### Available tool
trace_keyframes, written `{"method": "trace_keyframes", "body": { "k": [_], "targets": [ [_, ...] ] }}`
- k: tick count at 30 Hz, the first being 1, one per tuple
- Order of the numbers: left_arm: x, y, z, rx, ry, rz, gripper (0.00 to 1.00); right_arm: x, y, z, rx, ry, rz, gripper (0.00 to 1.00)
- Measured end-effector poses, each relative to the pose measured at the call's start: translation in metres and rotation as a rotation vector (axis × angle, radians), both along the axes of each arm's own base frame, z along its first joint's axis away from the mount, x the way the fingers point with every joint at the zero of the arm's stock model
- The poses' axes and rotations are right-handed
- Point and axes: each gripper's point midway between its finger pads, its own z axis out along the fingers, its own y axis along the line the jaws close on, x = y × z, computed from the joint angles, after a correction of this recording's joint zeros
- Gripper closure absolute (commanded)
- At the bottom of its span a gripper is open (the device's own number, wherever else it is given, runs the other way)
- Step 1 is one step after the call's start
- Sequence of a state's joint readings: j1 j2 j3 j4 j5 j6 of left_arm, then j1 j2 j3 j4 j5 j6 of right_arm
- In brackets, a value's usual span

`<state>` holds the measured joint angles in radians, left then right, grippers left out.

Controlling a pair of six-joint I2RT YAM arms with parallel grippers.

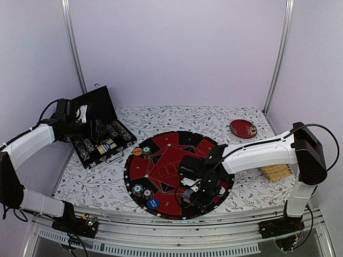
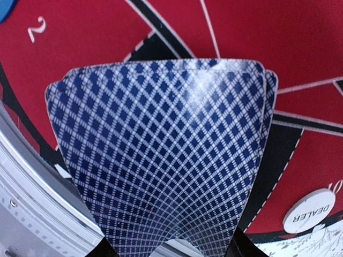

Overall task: Distribute texas hold em gaming equipment
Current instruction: Place the face-down deck piles at position 1.

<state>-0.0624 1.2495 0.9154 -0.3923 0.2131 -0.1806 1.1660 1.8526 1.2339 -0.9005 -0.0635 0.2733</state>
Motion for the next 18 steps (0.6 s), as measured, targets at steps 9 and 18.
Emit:
{"method": "trace_keyframes", "body": {
  "k": [9, 18],
  "targets": [
    [-0.001, 0.0, 0.001, 0.001, -0.007, 0.001, 0.02, 0.0, 0.004, 0.0, -0.002, -0.007, 0.046, 0.55],
    [-0.001, -0.002, 0.002, -0.009, -0.012, -0.01, 0.02, -0.001, 0.003, -0.011, -0.025, -0.014, 0.071, 0.18]
  ]
}}
